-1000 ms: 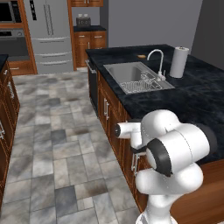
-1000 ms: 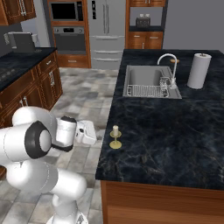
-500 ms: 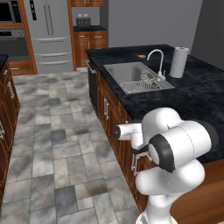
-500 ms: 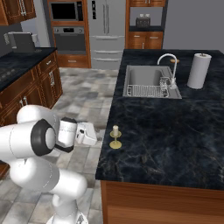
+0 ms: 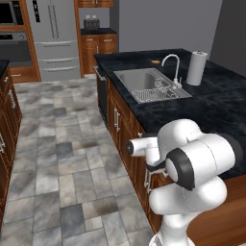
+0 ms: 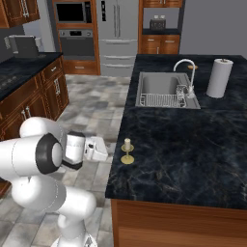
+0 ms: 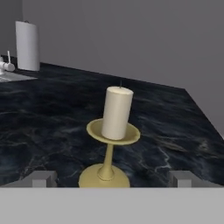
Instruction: Pick the candle and candle from the dining table and place them in the open cabinet. Close the cabinet after placing the objects.
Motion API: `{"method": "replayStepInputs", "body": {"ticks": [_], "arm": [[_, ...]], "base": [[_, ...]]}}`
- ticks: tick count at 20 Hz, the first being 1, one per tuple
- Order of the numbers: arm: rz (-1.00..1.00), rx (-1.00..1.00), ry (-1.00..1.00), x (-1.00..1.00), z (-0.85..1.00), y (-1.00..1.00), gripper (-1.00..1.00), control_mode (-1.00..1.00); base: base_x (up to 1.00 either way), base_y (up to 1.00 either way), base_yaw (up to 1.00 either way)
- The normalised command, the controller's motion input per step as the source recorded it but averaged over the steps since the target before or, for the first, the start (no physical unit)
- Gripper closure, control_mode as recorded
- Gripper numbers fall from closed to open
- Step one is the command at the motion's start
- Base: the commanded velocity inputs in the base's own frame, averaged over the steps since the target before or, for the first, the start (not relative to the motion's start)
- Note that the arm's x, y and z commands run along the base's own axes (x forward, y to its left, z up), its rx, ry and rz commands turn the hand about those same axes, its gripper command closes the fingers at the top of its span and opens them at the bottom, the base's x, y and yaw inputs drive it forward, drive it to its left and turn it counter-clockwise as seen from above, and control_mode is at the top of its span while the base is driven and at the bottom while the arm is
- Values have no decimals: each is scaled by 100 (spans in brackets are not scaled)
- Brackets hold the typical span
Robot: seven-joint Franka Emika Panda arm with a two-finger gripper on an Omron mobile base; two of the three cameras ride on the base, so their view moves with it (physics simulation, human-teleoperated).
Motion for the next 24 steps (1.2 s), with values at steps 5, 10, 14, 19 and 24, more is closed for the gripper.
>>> {"method": "replayStepInputs", "body": {"ticks": [5, 10, 14, 19, 24], "arm": [[-1, 0, -2, -11, -27, 0, -100, -100], [0, 0, -10, -1, -15, 0, -100, -100], [0, 0, -12, 0, -18, 0, -100, -100], [0, 0, -9, 0, -27, 0, -100, -100], [0, 0, -9, -11, -27, 0, -100, -100]], "base": [[0, 0, 0], [0, 0, 0], [0, 0, 0], [0, 0, 0], [0, 0, 0]]}}
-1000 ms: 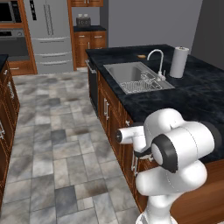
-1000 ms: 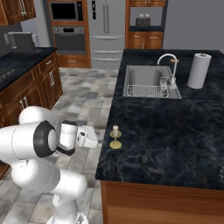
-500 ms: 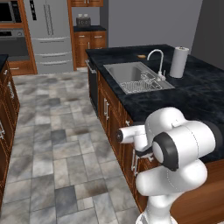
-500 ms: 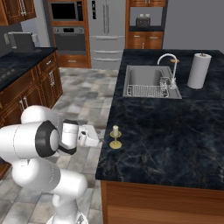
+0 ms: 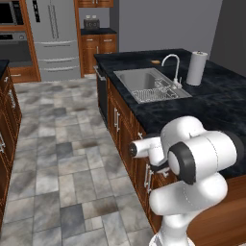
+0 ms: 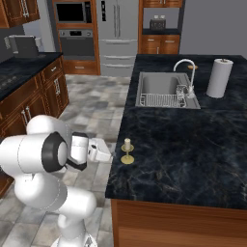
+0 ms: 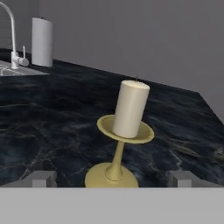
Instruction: Pick the candle and candle from the dining table and place them in the open cabinet. Close the cabinet after placing the objects.
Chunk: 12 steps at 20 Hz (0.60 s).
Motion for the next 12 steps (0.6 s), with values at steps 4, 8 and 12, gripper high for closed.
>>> {"method": "replayStepInputs", "body": {"ticks": [4, 8, 12], "arm": [[0, 0, -9, -14, -23, 0, -100, -100], [-2, -1, -13, -6, -20, -1, -100, -100], [-8, 0, -17, -13, -12, 0, -100, -100]], "base": [[0, 0, 0], [0, 0, 0], [0, 0, 0]]}}
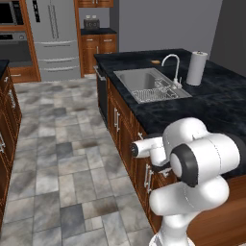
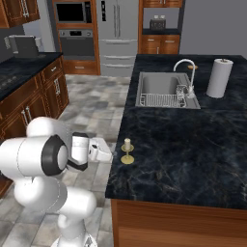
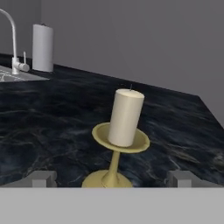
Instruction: Pick the candle and candle from the dining table and place them in the open cabinet. Close the cabinet after placing the objects.
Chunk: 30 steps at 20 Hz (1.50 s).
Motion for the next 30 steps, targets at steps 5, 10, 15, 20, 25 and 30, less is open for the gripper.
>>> {"method": "replayStepInputs", "body": {"ticks": [5, 10, 15, 20, 25, 30], "arm": [[-8, 0, -12, -23, -22, 0, -100, -100], [-9, 0, -5, -10, -28, 0, -100, -100], [-6, 0, -7, 0, -24, 0, -100, -100], [-6, 0, -10, -4, -25, -3, -100, -100], [-7, 0, -17, -20, -22, -5, -100, -100], [-6, 0, -15, -13, -24, -3, -100, -100]], "base": [[0, 0, 0], [0, 0, 0], [0, 0, 0], [0, 0, 0], [0, 0, 0], [0, 0, 0]]}}
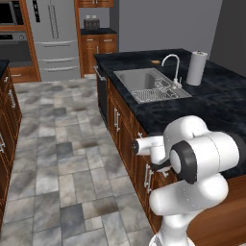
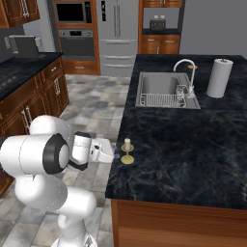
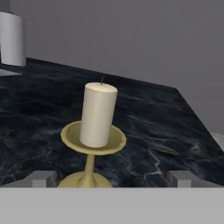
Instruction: Pick the candle and candle from the dining table and place them in the open cabinet. Close the cabinet after placing the objects.
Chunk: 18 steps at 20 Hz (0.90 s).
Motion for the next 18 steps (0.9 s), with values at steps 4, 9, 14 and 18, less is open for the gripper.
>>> {"method": "replayStepInputs", "body": {"ticks": [4, 9, 14, 18], "arm": [[-4, 0, -12, -1, -34, -2, -100, -100], [-3, 0, -13, -4, -35, -5, -100, -100], [-4, 0, -13, -6, -38, -1, -100, -100], [-4, 0, -14, -8, -40, 0, -100, -100]], "base": [[0, 0, 0], [0, 0, 0], [0, 0, 0], [0, 0, 0]]}}
